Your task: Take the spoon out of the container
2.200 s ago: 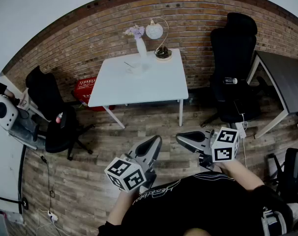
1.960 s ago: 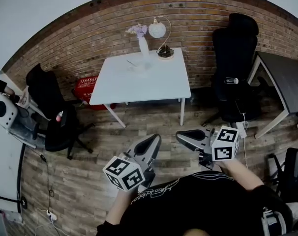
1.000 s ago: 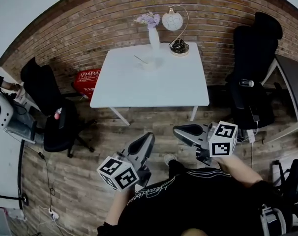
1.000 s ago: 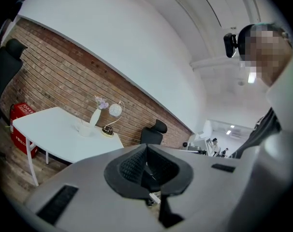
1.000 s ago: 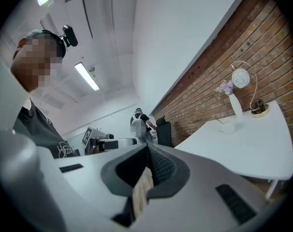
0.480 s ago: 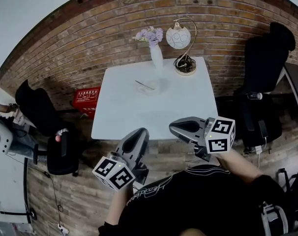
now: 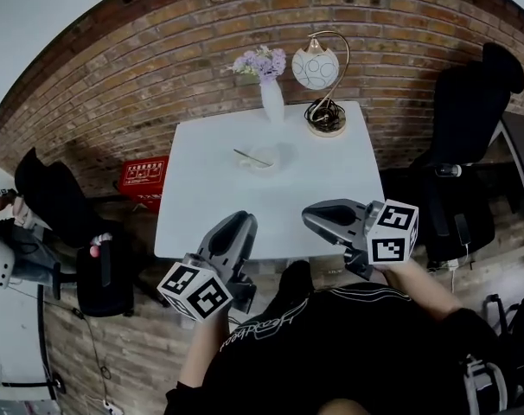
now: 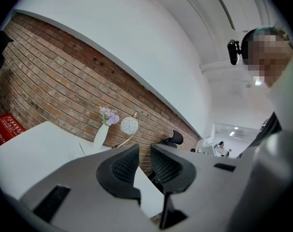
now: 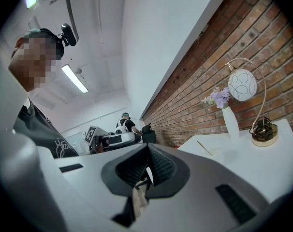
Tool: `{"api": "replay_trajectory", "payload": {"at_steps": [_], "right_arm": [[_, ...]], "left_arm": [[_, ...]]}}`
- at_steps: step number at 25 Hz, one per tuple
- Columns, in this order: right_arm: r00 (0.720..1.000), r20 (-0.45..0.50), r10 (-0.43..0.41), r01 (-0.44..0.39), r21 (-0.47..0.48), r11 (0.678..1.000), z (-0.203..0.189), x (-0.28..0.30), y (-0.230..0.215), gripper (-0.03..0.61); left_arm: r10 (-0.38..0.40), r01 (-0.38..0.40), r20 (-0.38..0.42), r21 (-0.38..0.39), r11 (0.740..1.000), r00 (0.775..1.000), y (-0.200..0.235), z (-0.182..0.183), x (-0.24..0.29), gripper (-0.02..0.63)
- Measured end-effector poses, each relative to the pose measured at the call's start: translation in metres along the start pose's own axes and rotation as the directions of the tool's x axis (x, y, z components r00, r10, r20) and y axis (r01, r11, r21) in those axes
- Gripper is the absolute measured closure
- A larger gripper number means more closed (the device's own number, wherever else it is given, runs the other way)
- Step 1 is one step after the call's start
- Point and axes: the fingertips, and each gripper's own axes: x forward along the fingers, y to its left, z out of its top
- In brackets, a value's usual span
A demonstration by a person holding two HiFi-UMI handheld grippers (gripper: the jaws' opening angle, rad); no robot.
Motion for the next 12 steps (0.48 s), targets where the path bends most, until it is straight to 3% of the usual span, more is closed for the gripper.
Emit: {"api": "replay_trajectory", "payload": {"at_steps": [8, 12], "right_arm": [[0.997, -0.016, -0.077, 0.078, 0.039, 0.996, 0.011, 0.020, -0.061, 0.581], [0.995, -0.015, -0.097, 0.098, 0.074, 0.992, 0.016, 0.036, -0.092, 0.581]], "left_arm": [[0.001, -0.002, -0.024, -0.049, 0.999, 1.000, 0.065, 0.012, 0.050, 0.482], [0.031, -0.033, -0.053, -0.027, 0.999, 0.998, 0.104, 0.015, 0.075, 0.410]]}}
